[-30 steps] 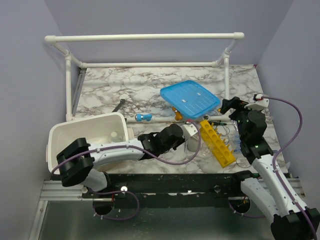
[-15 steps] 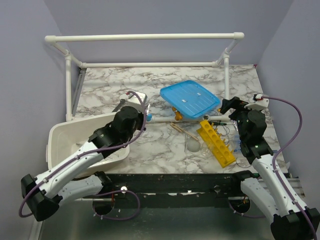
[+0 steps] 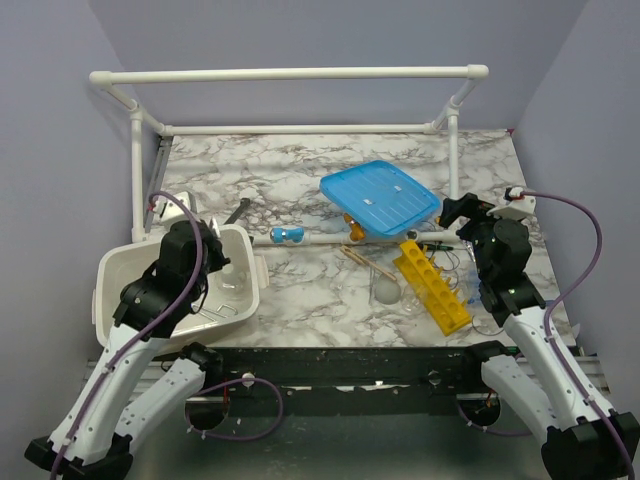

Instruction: Organize the chemistry lab equipment

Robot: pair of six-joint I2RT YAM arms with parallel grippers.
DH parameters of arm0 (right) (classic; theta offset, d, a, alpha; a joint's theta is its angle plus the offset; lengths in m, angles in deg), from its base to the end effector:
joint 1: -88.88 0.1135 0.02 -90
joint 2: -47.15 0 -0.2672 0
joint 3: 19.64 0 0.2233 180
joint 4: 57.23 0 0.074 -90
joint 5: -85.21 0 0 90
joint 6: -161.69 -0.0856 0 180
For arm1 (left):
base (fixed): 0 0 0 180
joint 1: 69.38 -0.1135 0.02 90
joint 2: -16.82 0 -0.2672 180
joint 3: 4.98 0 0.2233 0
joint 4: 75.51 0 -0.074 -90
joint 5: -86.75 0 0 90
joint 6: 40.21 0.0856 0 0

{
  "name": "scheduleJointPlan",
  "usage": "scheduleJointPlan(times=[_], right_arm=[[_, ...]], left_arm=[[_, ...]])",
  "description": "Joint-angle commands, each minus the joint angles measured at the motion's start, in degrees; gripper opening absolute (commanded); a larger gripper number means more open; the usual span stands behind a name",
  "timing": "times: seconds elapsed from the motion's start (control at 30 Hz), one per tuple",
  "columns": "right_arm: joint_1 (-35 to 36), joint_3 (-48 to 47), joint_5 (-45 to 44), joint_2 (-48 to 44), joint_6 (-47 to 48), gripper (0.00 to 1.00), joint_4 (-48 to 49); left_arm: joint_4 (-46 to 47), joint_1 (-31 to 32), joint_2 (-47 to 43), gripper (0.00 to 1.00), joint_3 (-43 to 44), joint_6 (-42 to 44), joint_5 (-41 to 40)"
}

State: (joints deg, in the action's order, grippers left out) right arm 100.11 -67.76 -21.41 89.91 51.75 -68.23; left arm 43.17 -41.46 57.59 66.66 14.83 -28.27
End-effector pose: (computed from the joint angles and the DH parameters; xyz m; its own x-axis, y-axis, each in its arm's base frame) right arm 0.2023 0.0152 0.3004 -0.0590 0.3214 -0.9451 0.1199 0.9422 0.3130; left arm 0.1406 -0.0335 0.3257 -0.4255 -0.3621 -0.8293 -0.1729 0.9321 -0.3183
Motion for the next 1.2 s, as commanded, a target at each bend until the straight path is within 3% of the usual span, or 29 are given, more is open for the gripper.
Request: scheduleJointPlan(times=[0.0, 0.17, 0.27, 0.4, 0.47, 0.67, 0.77, 0.97, 1.1, 1.17], right_arm=[[-0.2, -0.9, 1.3, 0.3, -0.4, 1.00, 0.1], [-0.2, -0.9, 1.3, 0.1, -0.4, 1.00, 0.1], [-0.2, -0.9, 1.0, 0.0, -0.3, 1.00, -0.2], [-0.2, -0.9, 1.1, 0.0, -0.3, 1.00, -0.2], [-0.2, -1.0, 1.3, 0.2, -0.3, 1.00, -0.2], [-0.2, -1.0, 1.2, 0.1, -0.4, 1.00, -0.1], [-0.3, -1.0, 1.2, 0.3, -0.4, 1.00, 0.1], [-0.2, -1.1, 1.2, 0.8, -0.3, 1.00, 0.0], [-0.3, -1.1, 1.1, 0.4, -0.2, 1.00, -0.4], [-0.2, -1.1, 1.0, 0.1, -0.2, 1.00, -0.4]], left_arm=[[-8.0, -4.5, -1.9, 0.00, -4.4, -4.6, 3.4], [-6.9, -5.3, -3.3, 0.00, -6.8, -4.9, 4.8], [-7.5, -5.4, -2.9, 0.07, -6.6, -4.4, 4.7], [-7.9, -5.4, -2.8, 0.44, -6.7, -3.9, 4.1], [-7.9, -5.4, -2.8, 0.56, -6.5, -3.7, 3.2], [-8.2, -5.0, -2.2, 0.75, -2.7, 1.5, 0.8], [-7.0, -1.3, -1.9, 0.79, 0.1, 4.9, -1.5], [-1.3, 17.1, 7.0, 0.81, 6.0, 8.4, -6.4], [8.2, 23.2, 14.6, 0.82, 6.2, 12.7, 0.1], [15.0, 24.3, 17.4, 0.82, 4.8, 13.5, 8.7]])
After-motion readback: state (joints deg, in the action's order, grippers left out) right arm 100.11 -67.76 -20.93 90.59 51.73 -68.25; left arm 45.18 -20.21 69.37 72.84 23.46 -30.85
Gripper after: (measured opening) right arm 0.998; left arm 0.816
